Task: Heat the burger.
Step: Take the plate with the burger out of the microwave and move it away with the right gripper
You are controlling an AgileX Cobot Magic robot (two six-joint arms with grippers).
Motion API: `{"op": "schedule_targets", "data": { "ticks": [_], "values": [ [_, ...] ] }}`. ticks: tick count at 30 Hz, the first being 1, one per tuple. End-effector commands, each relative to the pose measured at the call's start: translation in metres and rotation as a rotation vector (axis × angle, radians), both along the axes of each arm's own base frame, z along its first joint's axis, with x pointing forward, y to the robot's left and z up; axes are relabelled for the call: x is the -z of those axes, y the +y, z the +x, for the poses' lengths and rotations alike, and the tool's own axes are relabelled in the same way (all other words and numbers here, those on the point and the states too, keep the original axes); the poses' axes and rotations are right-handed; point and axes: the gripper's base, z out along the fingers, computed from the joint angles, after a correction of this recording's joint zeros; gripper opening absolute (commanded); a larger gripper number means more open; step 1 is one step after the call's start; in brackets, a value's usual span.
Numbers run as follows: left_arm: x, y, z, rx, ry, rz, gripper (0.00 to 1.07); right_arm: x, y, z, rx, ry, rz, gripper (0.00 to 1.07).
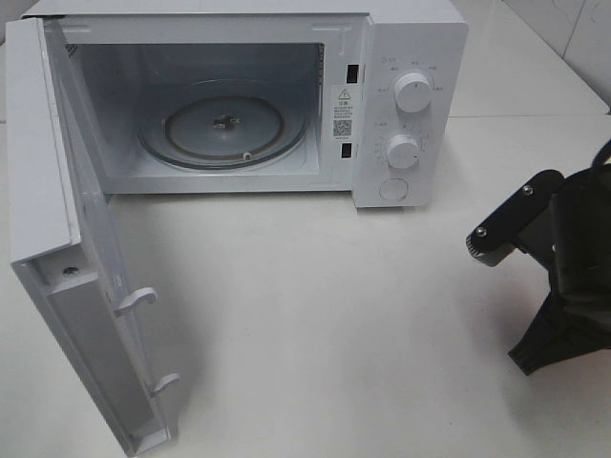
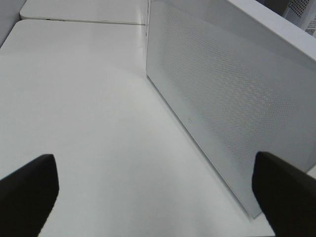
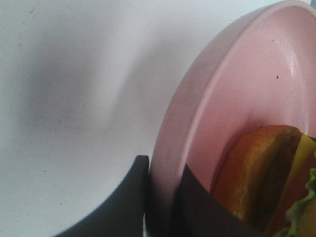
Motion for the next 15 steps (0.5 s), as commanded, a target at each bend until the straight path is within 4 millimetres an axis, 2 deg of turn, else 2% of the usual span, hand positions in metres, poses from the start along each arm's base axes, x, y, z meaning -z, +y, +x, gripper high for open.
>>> {"op": "schedule_targets", "data": {
  "ticks": [1, 7, 11, 15],
  "values": [
    [0.000, 0.000, -0.002, -0.001, -0.020, -0.003, 1.00, 0.002, -0.001, 0.005, -0.005, -0.026, -0.061, 0.00],
    [0.000, 0.000, -0.002, -0.001, -0.020, -0.003, 1.00, 0.022, 0.002, 0.010, 0.026, -0.017, -0.057, 0.00],
    [0.000, 0.000, -0.002, -0.001, -0.020, -0.003, 1.00, 0.041, -0.001, 0.013, 0.084, 0.005, -0.022, 0.01],
    [0.000, 0.000, -0.002, -0.001, -0.020, -0.003, 1.00, 0.051, -0.003, 0.015, 0.105, 0.022, -0.006, 0.01]
  ]
}}
